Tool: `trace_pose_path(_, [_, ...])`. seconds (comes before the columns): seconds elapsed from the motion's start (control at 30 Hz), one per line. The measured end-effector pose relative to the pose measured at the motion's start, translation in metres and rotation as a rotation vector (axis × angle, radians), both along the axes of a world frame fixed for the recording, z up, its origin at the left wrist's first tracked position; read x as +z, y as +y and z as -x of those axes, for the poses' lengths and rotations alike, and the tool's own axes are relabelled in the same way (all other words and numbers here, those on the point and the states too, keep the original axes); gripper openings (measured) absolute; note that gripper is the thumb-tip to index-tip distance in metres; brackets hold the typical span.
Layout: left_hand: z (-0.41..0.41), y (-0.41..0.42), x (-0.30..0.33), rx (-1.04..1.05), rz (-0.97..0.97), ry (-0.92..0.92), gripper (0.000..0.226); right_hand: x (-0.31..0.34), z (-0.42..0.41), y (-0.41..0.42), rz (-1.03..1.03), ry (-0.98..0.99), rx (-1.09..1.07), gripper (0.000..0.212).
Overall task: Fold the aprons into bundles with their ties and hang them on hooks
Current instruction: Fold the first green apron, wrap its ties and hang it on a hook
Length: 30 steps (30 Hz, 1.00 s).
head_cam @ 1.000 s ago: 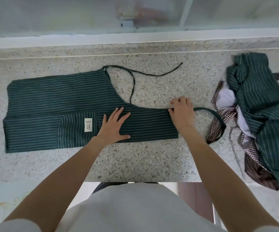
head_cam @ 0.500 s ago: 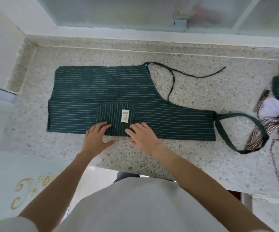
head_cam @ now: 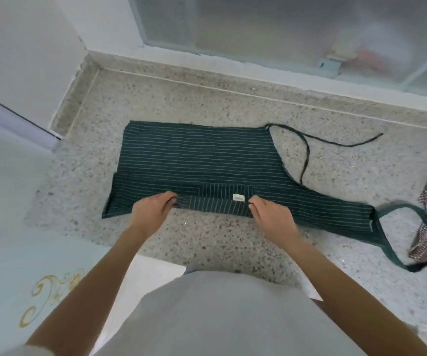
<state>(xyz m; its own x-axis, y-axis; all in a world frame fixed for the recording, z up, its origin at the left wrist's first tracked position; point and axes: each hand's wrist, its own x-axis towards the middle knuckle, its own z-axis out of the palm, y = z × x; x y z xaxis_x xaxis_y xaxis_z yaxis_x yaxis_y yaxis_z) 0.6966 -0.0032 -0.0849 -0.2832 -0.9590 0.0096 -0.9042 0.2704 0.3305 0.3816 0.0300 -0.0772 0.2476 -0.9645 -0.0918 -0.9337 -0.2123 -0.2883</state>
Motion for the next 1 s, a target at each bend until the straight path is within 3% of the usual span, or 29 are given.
trace_pose_path(0.07, [-0.003,-0.016,0.018,-0.033,0.068,-0.006,0.029,0.009,0.009,-0.012,0.041,-0.061,-0.006,0.043])
trace_pose_path(0.13, [-0.003,-0.042,0.036,-0.073,0.119,-0.022,0.035,0.023,0.019,-0.035,0.036,-0.142,0.008,0.030])
trace_pose_path(0.27, [0.004,-0.110,0.058,-0.142,0.185,-0.089,0.033,0.039,0.034,-0.101,0.068,-0.196,0.013,0.022])
trace_pose_path(0.37, [0.009,-0.158,0.048,-0.087,0.030,-0.195,0.028,0.032,0.036,-0.151,0.076,-0.105,-0.063,0.019])
trace_pose_path(0.5, [0.004,-0.195,0.017,-0.016,-0.142,-0.311,0.030,0.010,0.028,-0.198,-0.066,0.023,-0.157,0.021])
trace_pose_path(0.67, [-0.002,-0.211,-0.011,-0.015,-0.168,-0.272,0.029,-0.009,0.023,-0.218,-0.163,0.071,-0.179,0.023])
trace_pose_path(1.0, [-0.021,-0.213,-0.033,-0.078,0.017,-0.137,0.015,-0.029,0.014,-0.219,-0.013,0.195,-0.213,0.014])
